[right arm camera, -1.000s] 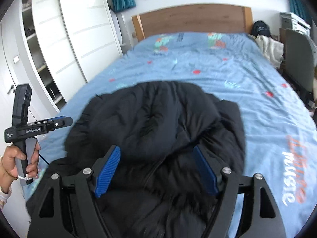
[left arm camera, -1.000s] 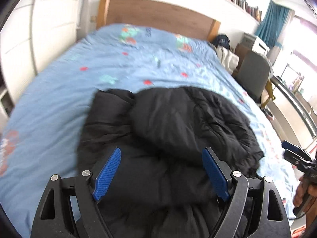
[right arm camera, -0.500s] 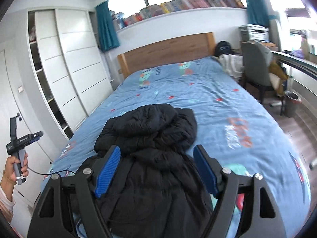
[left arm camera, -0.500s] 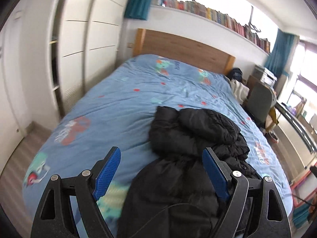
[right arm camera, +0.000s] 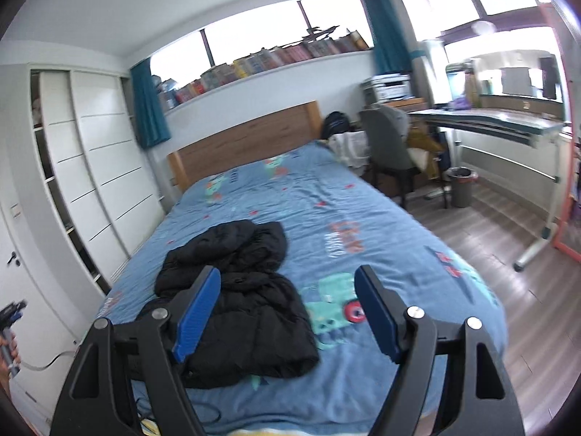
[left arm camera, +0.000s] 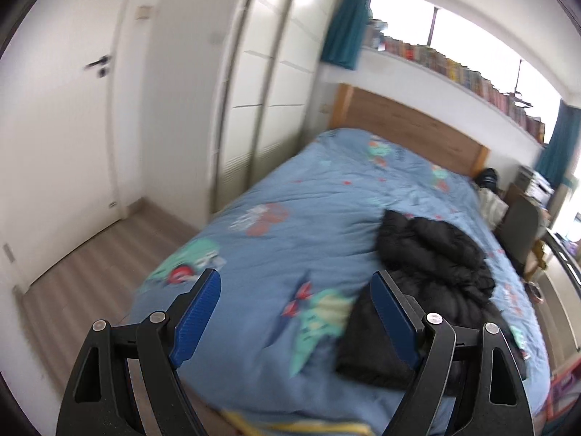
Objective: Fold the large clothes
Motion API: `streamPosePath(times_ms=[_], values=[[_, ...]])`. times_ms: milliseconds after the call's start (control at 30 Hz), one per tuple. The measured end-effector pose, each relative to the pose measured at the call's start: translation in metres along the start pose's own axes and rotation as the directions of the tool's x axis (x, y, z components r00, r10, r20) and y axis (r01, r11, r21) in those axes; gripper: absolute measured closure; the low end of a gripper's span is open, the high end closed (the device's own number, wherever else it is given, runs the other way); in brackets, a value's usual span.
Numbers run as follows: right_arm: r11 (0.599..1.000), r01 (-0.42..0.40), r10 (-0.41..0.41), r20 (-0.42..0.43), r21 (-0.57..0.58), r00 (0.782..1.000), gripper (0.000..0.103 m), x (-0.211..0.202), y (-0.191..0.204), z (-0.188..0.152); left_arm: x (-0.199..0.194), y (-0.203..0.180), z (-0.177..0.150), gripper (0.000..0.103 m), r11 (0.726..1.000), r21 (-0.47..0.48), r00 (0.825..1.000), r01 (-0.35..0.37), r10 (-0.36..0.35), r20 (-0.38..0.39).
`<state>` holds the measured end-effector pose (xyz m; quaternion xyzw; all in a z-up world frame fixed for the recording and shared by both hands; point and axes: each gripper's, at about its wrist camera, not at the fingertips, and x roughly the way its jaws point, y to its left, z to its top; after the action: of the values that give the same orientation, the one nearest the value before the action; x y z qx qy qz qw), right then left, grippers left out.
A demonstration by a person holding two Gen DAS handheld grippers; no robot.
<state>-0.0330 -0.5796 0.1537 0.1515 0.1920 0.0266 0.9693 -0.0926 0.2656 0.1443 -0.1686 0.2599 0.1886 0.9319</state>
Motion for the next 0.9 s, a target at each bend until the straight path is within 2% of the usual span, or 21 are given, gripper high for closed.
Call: streamPosePath(times_ms=[133, 200, 267, 400, 500, 533, 600, 633, 733, 900], values=[[0.998, 0.05, -0.05, -0.011, 0.04, 0.999, 0.027, -0.012, -0.024, -0.006, -0.007, 0.042, -0.025, 0.019, 0.996, -0.05, 0.996, -0.08, 0.078, -0.036], [0.996, 0.066, -0.064, -0.036, 0.053, 0.997, 0.027, -0.008, -0.032, -0.012, -0.005, 0.054, -0.035, 0.02, 0.994, -0.067, 0.995, -0.085, 0.082, -0.058], [0.995, 0.073, -0.069, -0.073, 0.061, 0.995, 0.027, 0.006, -0.037, -0.02, 0.009, 0.054, -0.046, 0.02, 0.994, -0.079, 0.993, -0.07, 0.062, -0.097], [0.996, 0.047, -0.034, -0.166, 0.078, 0.986, 0.027, 0.055, -0.034, -0.043, 0.053, 0.038, -0.065, 0.019, 0.992, -0.121, 0.979, 0.048, -0.071, -0.191], [0.993, 0.023, 0.005, -0.244, 0.114, 0.97, 0.027, 0.103, -0.032, -0.062, 0.097, 0.014, -0.081, 0.02, 0.979, -0.16, 0.946, 0.127, -0.168, -0.278], [0.992, 0.02, 0.013, -0.265, 0.122, 0.964, 0.027, 0.115, -0.031, -0.066, 0.119, 0.003, -0.088, 0.02, 0.971, -0.181, 0.925, 0.158, -0.209, -0.316], [0.99, 0.004, 0.044, -0.328, 0.143, 0.944, 0.027, 0.148, -0.03, -0.081, 0.144, -0.013, -0.097, 0.02, 0.965, -0.203, 0.9, 0.169, -0.235, -0.367], [0.988, -0.003, 0.057, -0.349, 0.153, 0.935, 0.027, 0.161, -0.03, -0.087, 0.16, -0.021, -0.102, 0.02, 0.959, -0.217, 0.882, 0.182, -0.257, -0.396], [0.979, -0.028, 0.113, -0.42, 0.203, 0.9, 0.027, 0.202, -0.03, -0.108, 0.197, -0.039, -0.117, 0.02, 0.956, -0.238, 0.845, 0.172, -0.267, -0.463], [0.965, -0.035, 0.164, -0.498, 0.259, 0.852, 0.027, 0.262, -0.031, -0.129, 0.236, -0.053, -0.129, 0.02, 0.969, -0.209, 0.809, 0.131, -0.226, -0.542]])
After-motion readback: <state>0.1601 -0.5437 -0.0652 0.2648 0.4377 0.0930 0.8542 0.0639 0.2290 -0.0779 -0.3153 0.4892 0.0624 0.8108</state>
